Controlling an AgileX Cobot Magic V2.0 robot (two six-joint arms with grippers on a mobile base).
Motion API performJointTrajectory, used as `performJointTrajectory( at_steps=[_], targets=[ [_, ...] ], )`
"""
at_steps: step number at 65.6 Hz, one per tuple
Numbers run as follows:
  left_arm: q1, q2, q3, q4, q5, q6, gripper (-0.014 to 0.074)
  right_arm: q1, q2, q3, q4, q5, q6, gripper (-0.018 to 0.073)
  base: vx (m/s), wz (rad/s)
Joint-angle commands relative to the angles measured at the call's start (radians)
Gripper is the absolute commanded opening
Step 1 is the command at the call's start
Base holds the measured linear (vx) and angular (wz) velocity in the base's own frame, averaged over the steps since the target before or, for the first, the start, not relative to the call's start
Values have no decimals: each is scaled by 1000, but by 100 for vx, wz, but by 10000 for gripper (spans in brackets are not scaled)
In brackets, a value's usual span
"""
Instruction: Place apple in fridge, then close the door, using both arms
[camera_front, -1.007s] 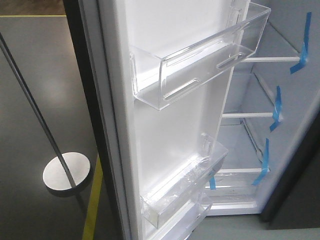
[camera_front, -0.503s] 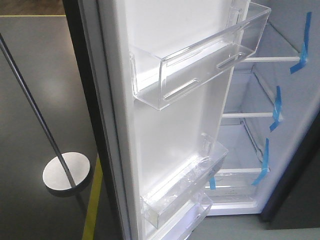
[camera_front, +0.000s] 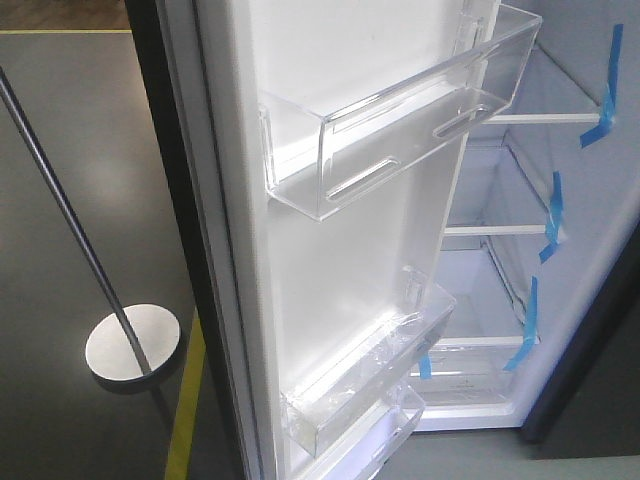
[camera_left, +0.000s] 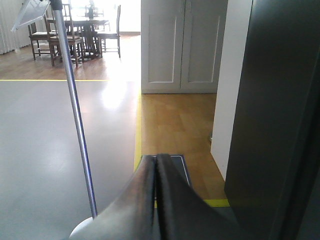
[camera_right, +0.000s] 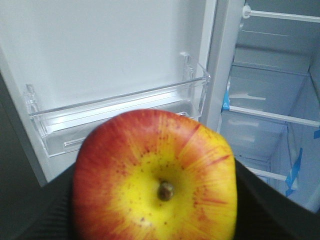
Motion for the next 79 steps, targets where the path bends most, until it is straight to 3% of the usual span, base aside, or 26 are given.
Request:
performJointTrajectory(
  at_steps=[1,15,28,34,45,51,58,69,79],
  targets=[
    [-1,-15,-17,-1,-80,-10,-6,-1,8,-25,17,-80,-8,95,0,0],
    [-1,-15,-17,-1,-80,-10,-6,-1,8,-25,12,-102,-10,95,0,0],
    [-1,-15,-17,-1,-80,-10,-6,-1,45,-25,62,-341,-28,95,0,0],
    [-1,-15,-17,-1,-80,-10,-6,-1,108,-25,180,-427,-142,95,0,0],
    [-1,-15,-17,-1,-80,-10,-6,-1,290,-31,593,-493,-500,95,0,0],
    [-1,-15,-17,-1,-80,-10,-6,-1,407,-67,778,-474,-682,95,0,0],
    [-1,-15,-17,-1,-80,-10,-6,-1,547,-154,905,-398,-786,97,0,0],
    [-1,-15,-17,-1,-80,-10,-6,-1,738,-317,902,-280,-757,99,0,0],
    [-1,-15,-17,-1,-80,-10,-6,-1,872,-423,841,-175,-701,104,0,0]
  ],
)
